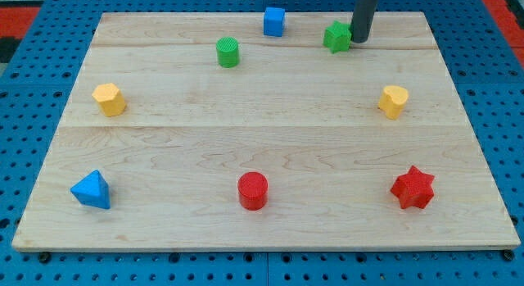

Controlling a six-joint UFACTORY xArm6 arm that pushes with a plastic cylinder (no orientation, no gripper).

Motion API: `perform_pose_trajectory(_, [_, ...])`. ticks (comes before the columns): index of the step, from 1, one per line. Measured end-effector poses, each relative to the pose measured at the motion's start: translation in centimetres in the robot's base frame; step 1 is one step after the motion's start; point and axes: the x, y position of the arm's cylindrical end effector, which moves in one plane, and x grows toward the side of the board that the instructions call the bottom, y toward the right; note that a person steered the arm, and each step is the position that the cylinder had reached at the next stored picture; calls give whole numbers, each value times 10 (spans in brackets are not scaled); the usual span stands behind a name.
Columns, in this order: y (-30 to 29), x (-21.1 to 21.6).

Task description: Push the green star along with green circle slightly left

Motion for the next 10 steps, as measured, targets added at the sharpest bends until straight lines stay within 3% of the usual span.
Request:
perform_pose_trajectory(1, [-22,-6])
perform_pose_trajectory(2, [29,-31])
perform_pose_trajectory(3, [5,-35])
perform_pose_trajectory(7, [-118,12])
perform_pose_trajectory(9, [-68,4])
perform_pose_trajectory(10, [-97,0])
